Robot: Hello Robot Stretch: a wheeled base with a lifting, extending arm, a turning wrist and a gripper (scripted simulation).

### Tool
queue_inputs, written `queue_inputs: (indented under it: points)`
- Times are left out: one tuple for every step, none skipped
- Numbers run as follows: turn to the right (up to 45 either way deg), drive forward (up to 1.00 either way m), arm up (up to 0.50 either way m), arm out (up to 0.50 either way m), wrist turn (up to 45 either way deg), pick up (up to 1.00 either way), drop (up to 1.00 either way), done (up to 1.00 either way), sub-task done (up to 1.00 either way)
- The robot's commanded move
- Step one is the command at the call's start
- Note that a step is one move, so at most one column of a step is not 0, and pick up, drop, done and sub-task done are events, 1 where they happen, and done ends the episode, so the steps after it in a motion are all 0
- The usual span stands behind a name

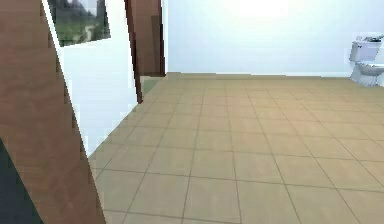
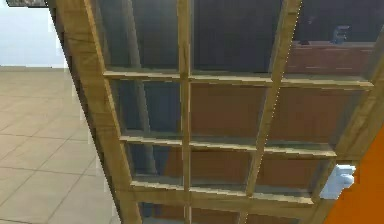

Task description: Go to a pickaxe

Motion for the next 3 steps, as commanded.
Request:
queue_inputs:
  points:
    - [0.0,0.50,0.00,0.00,0.0,0.00,0.00,0.00,0.00]
    - [-9.0,0.00,0.00,0.00,0.0,0.00,0.00,0.00,0.00]
    - [0.0,1.00,0.00,0.00,0.0,0.00,0.00,0.00,0.00]
